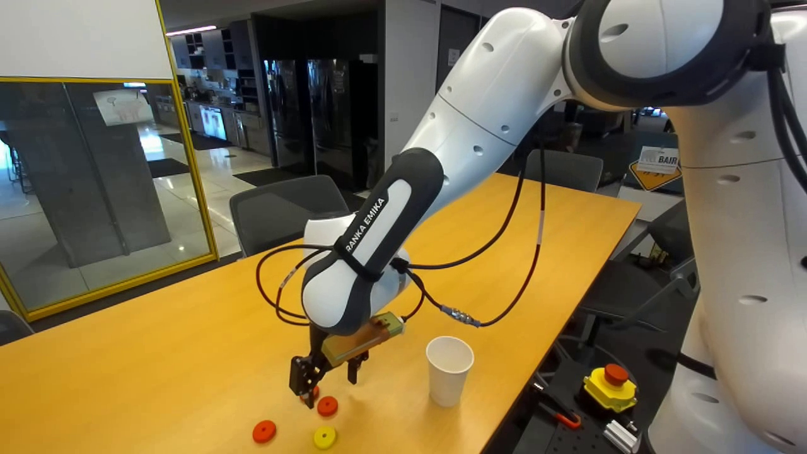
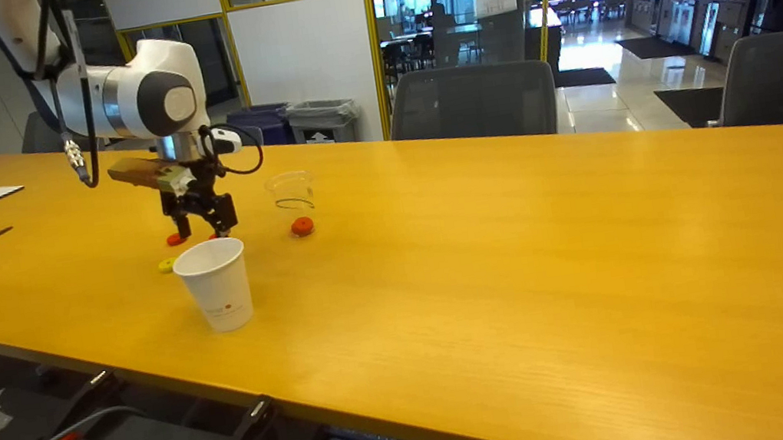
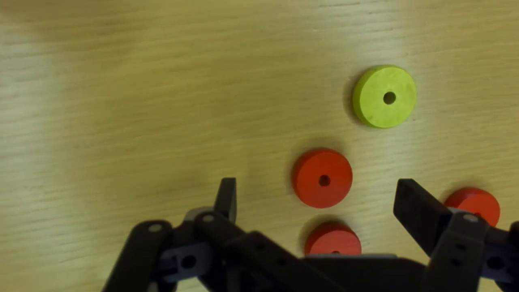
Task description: Pick up the orange and yellow objects and put them in the cups
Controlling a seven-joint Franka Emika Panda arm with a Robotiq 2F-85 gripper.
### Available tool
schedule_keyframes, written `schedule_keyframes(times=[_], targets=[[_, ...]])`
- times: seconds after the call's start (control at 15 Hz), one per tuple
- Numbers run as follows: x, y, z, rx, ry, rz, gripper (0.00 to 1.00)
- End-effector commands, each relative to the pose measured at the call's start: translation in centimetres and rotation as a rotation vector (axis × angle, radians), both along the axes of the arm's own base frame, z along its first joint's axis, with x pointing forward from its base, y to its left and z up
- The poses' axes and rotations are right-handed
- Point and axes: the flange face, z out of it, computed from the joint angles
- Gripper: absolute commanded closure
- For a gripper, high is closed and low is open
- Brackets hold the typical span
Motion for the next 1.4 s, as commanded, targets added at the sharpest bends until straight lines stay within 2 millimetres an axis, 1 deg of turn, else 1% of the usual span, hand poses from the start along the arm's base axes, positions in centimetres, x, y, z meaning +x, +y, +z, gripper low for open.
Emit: schedule_keyframes(times=[0.0, 0.13, 0.4, 0.8, 1.07, 1.33], targets=[[0.3, 0.8, -0.8, 0.026, -0.001, -0.026, 0.00], [0.1, 1.0, -1.1, 0.027, -0.011, -0.036, 0.00], [0.4, 1.4, -1.2, 0.027, -0.046, -0.040, 0.00], [0.2, 1.1, -1.5, -0.062, -0.088, -0.069, 0.00], [-0.3, 1.4, -1.8, -0.109, -0.076, -0.071, 0.00], [-1.1, 2.0, -2.2, -0.119, -0.058, -0.058, 0.00]])
